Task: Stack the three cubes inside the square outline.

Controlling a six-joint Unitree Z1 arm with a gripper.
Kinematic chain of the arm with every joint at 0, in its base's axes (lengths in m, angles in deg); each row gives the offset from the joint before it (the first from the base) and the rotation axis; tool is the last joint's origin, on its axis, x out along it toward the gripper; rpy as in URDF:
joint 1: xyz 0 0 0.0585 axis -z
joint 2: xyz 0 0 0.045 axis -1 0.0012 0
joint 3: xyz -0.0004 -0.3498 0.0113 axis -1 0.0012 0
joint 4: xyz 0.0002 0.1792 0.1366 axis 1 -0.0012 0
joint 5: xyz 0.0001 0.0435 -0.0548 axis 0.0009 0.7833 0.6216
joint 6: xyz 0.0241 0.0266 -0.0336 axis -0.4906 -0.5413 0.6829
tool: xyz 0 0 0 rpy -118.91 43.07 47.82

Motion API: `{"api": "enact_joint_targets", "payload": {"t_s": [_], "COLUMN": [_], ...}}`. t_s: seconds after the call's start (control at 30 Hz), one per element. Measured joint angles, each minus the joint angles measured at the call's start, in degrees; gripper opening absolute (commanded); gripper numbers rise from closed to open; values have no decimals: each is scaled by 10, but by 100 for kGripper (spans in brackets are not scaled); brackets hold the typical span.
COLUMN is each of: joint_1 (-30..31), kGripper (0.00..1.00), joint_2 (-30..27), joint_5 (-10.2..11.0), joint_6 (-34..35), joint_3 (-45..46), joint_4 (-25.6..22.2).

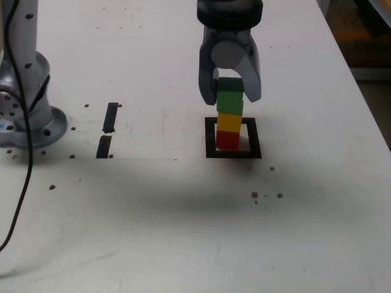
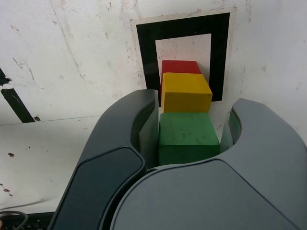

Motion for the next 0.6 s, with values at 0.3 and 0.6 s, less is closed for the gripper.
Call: {"api": "enact_joint_targets", "payload": {"t_s": [0.3,0.6], "joint_1": [0,0], "kGripper": [56,72], "joint_2": [2,3], "joint_5": [7,16], "joint_6": [2,2], "joint_3": [0,1], "joint_4": [3,6]}}
